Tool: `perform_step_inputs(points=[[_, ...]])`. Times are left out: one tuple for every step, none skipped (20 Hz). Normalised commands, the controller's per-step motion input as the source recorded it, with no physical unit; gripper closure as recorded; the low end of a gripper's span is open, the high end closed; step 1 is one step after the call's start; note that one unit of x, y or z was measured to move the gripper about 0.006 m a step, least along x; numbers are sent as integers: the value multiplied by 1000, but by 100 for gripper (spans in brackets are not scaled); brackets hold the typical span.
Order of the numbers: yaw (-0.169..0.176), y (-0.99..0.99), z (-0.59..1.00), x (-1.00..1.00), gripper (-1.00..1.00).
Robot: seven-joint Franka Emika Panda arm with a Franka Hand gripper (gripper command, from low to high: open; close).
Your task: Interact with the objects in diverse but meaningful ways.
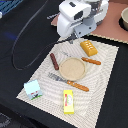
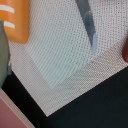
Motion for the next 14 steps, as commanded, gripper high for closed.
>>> perform_step_inputs(points=[[0, -203, -249, -734, -100], [0, -211, -251, -740, -100], [-1, -229, -257, -737, -100], [-10, -263, -260, -731, -100], [-13, -294, -257, -726, -100], [-14, -337, -246, -729, -100], [-13, -374, -223, -729, -100], [-11, -386, -191, -711, -100], [-11, -389, -186, -703, -100], [-12, -391, -186, -703, -100], [-12, -391, -186, -700, -100], [-13, -394, -186, -700, -100], [-14, -400, -186, -697, -100], [-20, -420, -191, -689, -100]])
